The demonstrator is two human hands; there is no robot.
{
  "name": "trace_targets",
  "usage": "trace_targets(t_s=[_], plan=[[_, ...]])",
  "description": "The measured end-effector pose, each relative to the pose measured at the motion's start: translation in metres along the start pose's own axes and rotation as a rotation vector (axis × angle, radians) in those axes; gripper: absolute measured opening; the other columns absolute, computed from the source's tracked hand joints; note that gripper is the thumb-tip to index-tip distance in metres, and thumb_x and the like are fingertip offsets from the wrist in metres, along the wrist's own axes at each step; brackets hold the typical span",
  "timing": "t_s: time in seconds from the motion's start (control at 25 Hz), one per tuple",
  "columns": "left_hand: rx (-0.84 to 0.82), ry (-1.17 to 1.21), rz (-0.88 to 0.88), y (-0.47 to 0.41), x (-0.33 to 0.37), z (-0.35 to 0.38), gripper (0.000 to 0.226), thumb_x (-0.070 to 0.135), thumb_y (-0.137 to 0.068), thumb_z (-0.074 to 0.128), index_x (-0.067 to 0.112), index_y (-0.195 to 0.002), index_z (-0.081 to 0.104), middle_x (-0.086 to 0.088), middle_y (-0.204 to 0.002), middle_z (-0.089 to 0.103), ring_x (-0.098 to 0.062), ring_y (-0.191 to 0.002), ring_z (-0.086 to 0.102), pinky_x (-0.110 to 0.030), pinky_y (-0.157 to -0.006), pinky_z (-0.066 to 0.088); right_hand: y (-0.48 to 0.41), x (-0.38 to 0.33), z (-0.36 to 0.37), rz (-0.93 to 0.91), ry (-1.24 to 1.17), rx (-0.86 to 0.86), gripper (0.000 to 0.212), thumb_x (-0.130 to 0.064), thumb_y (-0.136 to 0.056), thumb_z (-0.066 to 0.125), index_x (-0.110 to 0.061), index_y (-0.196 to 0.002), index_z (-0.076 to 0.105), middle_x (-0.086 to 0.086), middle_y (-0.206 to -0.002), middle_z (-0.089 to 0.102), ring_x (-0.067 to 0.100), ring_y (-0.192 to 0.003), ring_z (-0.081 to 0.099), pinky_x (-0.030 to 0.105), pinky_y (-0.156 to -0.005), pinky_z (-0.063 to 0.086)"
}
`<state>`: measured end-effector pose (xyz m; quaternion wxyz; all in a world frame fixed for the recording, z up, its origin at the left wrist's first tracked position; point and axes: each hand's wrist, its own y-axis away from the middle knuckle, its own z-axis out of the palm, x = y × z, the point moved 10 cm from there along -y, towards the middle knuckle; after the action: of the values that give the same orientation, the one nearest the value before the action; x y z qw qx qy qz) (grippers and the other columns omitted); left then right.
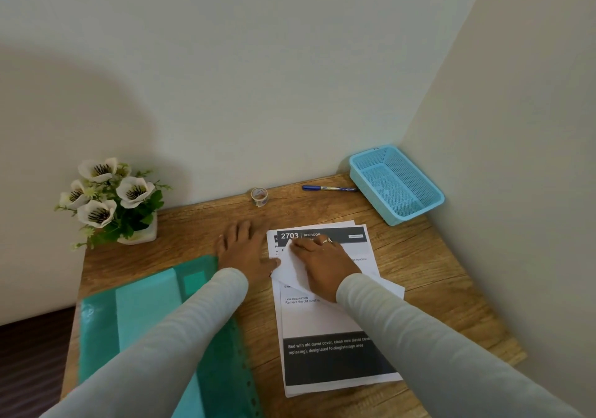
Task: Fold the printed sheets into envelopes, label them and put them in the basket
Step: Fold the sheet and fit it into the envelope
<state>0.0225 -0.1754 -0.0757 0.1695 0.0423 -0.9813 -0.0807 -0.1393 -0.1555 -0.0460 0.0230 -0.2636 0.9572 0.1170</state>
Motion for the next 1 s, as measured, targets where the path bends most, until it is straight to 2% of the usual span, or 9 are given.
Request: trace_targets(t_s=[0.2,0.4,0.72,0.84,1.0], plan=[[-0.128,-0.048,0.057,-0.001,-0.013,0.009,0.107,0.069,-0.072,0.07,0.047,-0.157,0.009,0.005,-0.17,-0.002,-0.026,-0.155,-0.01,-0.055,-0.121,-0.004,0.002,-0.005,-0.007,-0.019,0.026,0.004,0.073,-0.024,-0.095,0.064,-0.022,-0.16,0.03,-0.001,-0.165,0.031,0.031,-0.144,0.035,0.047,-0.121,0.033],[-0.125,-0.062,0.051,0.001,-0.011,0.008,0.106,0.068,-0.075,0.07,0.047,-0.158,0.007,0.004,-0.17,-0.004,-0.026,-0.155,-0.011,-0.054,-0.122,-0.005,0.025,-0.043,0.011,-0.189,0.05,0.027,0.074,-0.024,-0.09,0.071,-0.021,-0.155,0.036,0.0,-0.16,0.036,0.033,-0.137,0.041,0.048,-0.115,0.038],[-0.166,-0.077,0.038,0.005,-0.009,0.007,0.106,0.067,-0.077,0.069,0.045,-0.159,0.005,0.004,-0.17,-0.007,-0.026,-0.155,-0.014,-0.053,-0.122,-0.006,-0.011,-0.01,-0.008,-0.036,0.055,-0.028,0.074,-0.02,-0.092,0.069,-0.023,-0.157,0.034,-0.001,-0.162,0.034,0.033,-0.143,0.038,0.049,-0.118,0.038],[-0.162,-0.075,0.035,0.004,-0.008,0.005,0.106,0.067,-0.077,0.069,0.045,-0.159,0.006,0.004,-0.17,-0.007,-0.026,-0.155,-0.013,-0.053,-0.122,-0.006,0.003,-0.029,-0.003,-0.114,0.081,-0.009,0.071,-0.027,-0.09,0.071,-0.018,-0.153,0.039,0.002,-0.157,0.039,0.036,-0.135,0.045,0.049,-0.113,0.042],[-0.158,-0.082,0.042,0.004,-0.008,0.006,0.105,0.068,-0.078,0.069,0.045,-0.158,0.004,0.004,-0.17,-0.007,-0.027,-0.155,-0.013,-0.054,-0.122,-0.005,0.016,-0.038,0.007,-0.169,0.068,0.011,0.073,-0.024,-0.088,0.074,-0.021,-0.153,0.04,0.0,-0.158,0.039,0.034,-0.133,0.047,0.048,-0.11,0.045]])
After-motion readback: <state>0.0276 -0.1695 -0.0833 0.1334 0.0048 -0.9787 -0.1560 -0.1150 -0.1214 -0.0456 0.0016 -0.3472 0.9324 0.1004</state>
